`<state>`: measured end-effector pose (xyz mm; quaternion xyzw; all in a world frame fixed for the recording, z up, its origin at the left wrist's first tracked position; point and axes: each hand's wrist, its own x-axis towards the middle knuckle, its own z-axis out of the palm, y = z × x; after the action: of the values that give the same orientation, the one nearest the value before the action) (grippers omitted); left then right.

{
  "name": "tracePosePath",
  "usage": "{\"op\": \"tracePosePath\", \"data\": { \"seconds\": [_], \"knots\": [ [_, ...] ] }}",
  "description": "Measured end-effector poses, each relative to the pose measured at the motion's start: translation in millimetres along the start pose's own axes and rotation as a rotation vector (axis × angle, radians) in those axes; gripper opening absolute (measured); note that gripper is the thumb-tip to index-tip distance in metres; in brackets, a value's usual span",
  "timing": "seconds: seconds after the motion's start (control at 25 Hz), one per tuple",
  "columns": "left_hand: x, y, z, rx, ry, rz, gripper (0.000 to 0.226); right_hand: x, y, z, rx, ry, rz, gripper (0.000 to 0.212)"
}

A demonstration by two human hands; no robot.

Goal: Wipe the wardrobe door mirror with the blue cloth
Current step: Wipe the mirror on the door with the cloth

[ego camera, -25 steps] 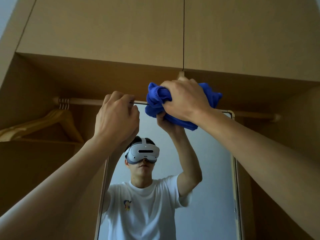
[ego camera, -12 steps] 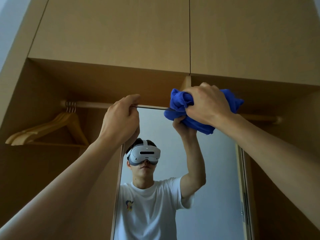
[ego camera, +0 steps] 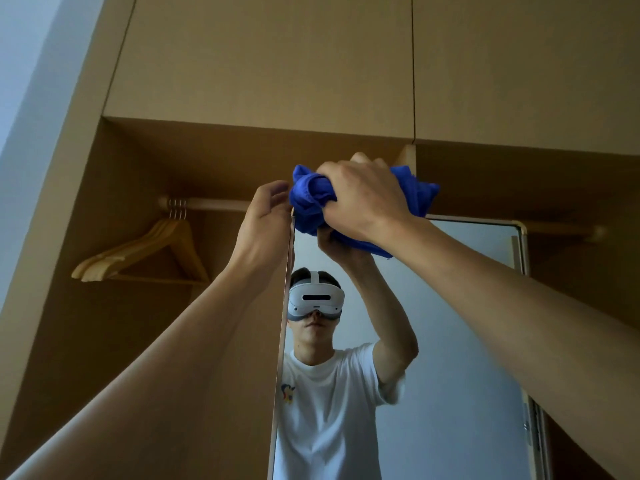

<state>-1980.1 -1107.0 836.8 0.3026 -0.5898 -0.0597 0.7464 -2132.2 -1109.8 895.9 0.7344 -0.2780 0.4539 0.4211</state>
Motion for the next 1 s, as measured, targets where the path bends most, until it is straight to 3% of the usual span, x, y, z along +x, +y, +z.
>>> {"op": "tracePosePath", "data": {
  "seconds": [0.2, 0.32, 0.44, 0.64, 0.8, 1.0],
  "knots": [
    [-17, 3, 1, -0.025, 0.003, -0.003, 0.051, -21, -7, -8, 0.06, 0.061, -0.07, 0.036],
    [-37, 8, 3, 0.135, 0.025, 0.098, 0.05, -49, -10, -18, 0.102, 0.084, -0.065, 0.038],
    [-63, 10, 5, 0.284, 0.007, 0.203, 0.047, -80, -4, -29, 0.195, 0.051, 0.033, 0.037],
    [-96, 5, 20, 0.38, -0.079, 0.184, 0.043, -128, 10, -42, 0.273, -0.047, 0.209, 0.04],
    [-123, 2, 40, 0.398, -0.124, 0.167, 0.043, -159, 22, -48, 0.403, -0.123, 0.326, 0.039],
    [-156, -4, 69, 0.328, -0.193, 0.134, 0.047, -206, 40, -49, 0.581, -0.168, 0.489, 0.022]
  ]
}}
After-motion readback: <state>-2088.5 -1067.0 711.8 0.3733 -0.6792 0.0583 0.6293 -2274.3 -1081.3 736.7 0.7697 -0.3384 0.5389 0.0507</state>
